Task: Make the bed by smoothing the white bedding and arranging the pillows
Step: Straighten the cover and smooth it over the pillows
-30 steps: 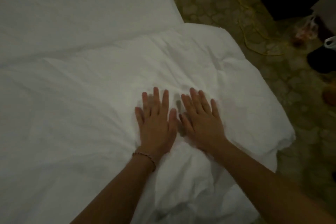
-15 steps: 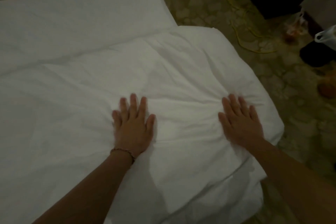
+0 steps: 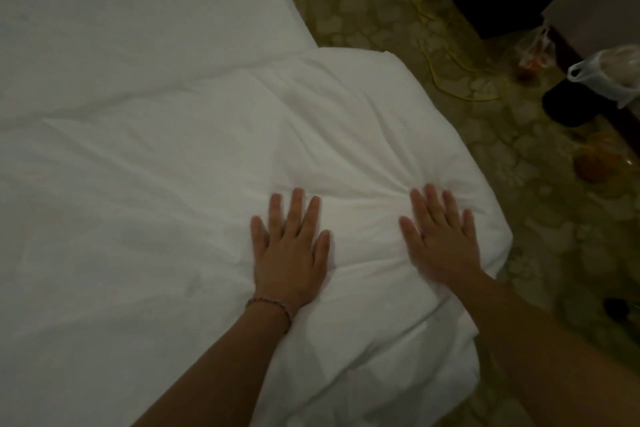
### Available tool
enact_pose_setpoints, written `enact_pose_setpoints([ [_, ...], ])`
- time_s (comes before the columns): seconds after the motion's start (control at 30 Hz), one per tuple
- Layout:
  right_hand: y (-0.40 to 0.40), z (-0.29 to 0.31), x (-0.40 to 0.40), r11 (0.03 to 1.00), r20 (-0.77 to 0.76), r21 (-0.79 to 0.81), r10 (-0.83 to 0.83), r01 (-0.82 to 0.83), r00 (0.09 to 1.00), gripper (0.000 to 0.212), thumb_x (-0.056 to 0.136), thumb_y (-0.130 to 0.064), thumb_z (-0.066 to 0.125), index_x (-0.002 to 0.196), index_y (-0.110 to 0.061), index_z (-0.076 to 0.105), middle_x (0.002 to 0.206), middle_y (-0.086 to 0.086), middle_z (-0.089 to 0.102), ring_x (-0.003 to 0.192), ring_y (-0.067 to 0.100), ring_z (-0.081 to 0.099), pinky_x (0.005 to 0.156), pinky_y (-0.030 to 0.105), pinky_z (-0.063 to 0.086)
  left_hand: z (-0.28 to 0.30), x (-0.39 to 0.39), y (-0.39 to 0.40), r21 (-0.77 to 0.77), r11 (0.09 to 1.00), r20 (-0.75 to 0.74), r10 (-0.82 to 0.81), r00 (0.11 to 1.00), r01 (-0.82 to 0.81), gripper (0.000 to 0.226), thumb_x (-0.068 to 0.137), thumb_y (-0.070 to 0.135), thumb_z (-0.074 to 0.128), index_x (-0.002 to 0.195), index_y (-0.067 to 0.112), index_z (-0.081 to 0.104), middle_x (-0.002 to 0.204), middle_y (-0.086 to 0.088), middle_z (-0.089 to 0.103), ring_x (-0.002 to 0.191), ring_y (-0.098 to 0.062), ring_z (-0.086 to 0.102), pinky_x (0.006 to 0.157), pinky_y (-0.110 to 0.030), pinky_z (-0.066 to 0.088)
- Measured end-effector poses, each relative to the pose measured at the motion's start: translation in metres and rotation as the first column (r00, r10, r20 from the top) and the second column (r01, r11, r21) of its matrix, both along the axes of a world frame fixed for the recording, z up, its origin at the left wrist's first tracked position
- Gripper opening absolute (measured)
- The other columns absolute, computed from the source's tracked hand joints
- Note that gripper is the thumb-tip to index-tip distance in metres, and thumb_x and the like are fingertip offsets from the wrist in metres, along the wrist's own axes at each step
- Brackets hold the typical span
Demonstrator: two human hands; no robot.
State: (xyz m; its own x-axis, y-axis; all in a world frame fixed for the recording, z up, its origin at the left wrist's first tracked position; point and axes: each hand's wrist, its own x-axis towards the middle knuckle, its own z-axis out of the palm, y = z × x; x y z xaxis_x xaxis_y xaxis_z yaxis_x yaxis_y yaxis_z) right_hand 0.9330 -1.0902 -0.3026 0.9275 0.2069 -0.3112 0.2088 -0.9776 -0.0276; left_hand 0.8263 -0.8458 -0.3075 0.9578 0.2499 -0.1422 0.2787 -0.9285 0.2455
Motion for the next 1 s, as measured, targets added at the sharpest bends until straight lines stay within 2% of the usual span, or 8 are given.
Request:
enact_pose_setpoints([
  [0.13,0.033,0.021,0.002,0.999,-0.029,0.011,-0.040,0.041,0.999,0.070,0.097,-0.061,0.004,0.159,-0.027,0.000,0.166,0.001,-0.010,0.152,0.024,-0.008,0.121,0.054,0.001,0.018,-0.006,0.011,-0.041,0.999,-0.071,-0.035,0.997,0.032,0.065,0.098,0.059,0.013,0.158,0.033,0.011,0.167,0.008,-0.001,0.153,-0.024,-0.008,0.120,-0.054,0.000],
  [0.23,0.096,0.047,-0.017,0.987,0.039,0.066,0.141,-0.144,0.989,0.073,0.094,-0.063,-0.001,0.158,-0.028,0.007,0.166,0.002,-0.005,0.152,0.023,-0.004,0.120,0.054,0.005,0.043,-0.020,0.041,-0.048,0.999,-0.130,0.013,0.991,-0.020,0.073,0.093,0.064,0.002,0.159,0.033,0.006,0.167,0.006,-0.004,0.152,-0.024,-0.013,0.120,-0.052,-0.005],
  [0.3,0.152,0.072,-0.039,0.954,0.019,0.118,0.274,-0.275,0.961,0.077,0.089,-0.064,-0.006,0.158,-0.033,0.007,0.166,-0.001,-0.006,0.152,0.022,-0.006,0.120,0.054,0.002,0.066,-0.037,0.072,-0.030,0.994,-0.166,0.100,0.981,-0.106,0.078,0.089,0.066,-0.006,0.159,0.033,0.005,0.167,0.005,-0.005,0.152,-0.022,-0.014,0.120,-0.052,-0.006],
  [0.47,0.283,0.175,-0.117,0.845,0.025,0.271,0.472,-0.460,0.881,0.091,0.082,-0.072,-0.018,0.158,-0.028,0.007,0.166,0.001,-0.006,0.152,0.025,-0.008,0.119,0.051,-0.004,0.164,-0.111,0.168,0.055,0.962,-0.119,0.272,0.955,-0.267,0.088,0.084,0.069,-0.013,0.159,0.031,0.012,0.167,0.004,0.004,0.153,-0.023,-0.008,0.121,-0.051,-0.001],
  [0.57,0.350,0.250,-0.179,0.799,0.017,0.293,0.545,-0.526,0.838,0.105,0.069,-0.070,-0.025,0.159,-0.025,0.005,0.166,0.002,-0.006,0.152,0.026,-0.007,0.120,0.049,-0.001,0.234,-0.177,0.234,0.092,0.924,-0.099,0.380,0.920,-0.372,0.089,0.083,0.071,-0.014,0.159,0.031,0.009,0.167,0.004,0.002,0.153,-0.023,-0.009,0.121,-0.050,-0.001],
  [0.7,0.430,0.341,-0.282,0.757,0.037,0.292,0.602,-0.584,0.798,0.107,0.067,-0.071,-0.021,0.159,-0.023,0.006,0.166,0.004,-0.003,0.152,0.027,-0.002,0.120,0.049,0.005,0.326,-0.300,0.319,0.116,0.873,-0.034,0.480,0.876,-0.474,0.071,0.097,0.064,0.007,0.159,0.029,0.012,0.167,0.004,0.004,0.153,-0.022,-0.009,0.123,-0.050,0.002],
  [0.83,0.509,0.406,-0.401,0.670,0.084,0.264,0.701,-0.694,0.708,0.074,0.096,-0.067,0.006,0.159,-0.026,0.006,0.166,0.002,-0.005,0.152,0.028,-0.002,0.120,0.051,0.005,0.409,-0.440,0.384,0.170,0.824,0.037,0.543,0.839,-0.541,0.068,0.099,0.062,0.011,0.159,0.029,0.015,0.167,0.003,0.007,0.153,-0.023,-0.005,0.122,-0.051,0.003],
  [1.0,0.585,0.459,-0.513,0.586,0.092,0.269,0.774,-0.764,0.627,0.071,0.099,-0.064,0.012,0.159,-0.027,0.003,0.166,0.002,-0.007,0.152,0.029,-0.003,0.121,0.051,0.006,0.483,-0.563,0.448,0.201,0.759,0.091,0.615,0.784,-0.619,0.069,0.099,0.063,0.011,0.158,0.028,0.018,0.166,0.003,0.011,0.153,-0.024,-0.002,0.122,-0.052,0.004],
])
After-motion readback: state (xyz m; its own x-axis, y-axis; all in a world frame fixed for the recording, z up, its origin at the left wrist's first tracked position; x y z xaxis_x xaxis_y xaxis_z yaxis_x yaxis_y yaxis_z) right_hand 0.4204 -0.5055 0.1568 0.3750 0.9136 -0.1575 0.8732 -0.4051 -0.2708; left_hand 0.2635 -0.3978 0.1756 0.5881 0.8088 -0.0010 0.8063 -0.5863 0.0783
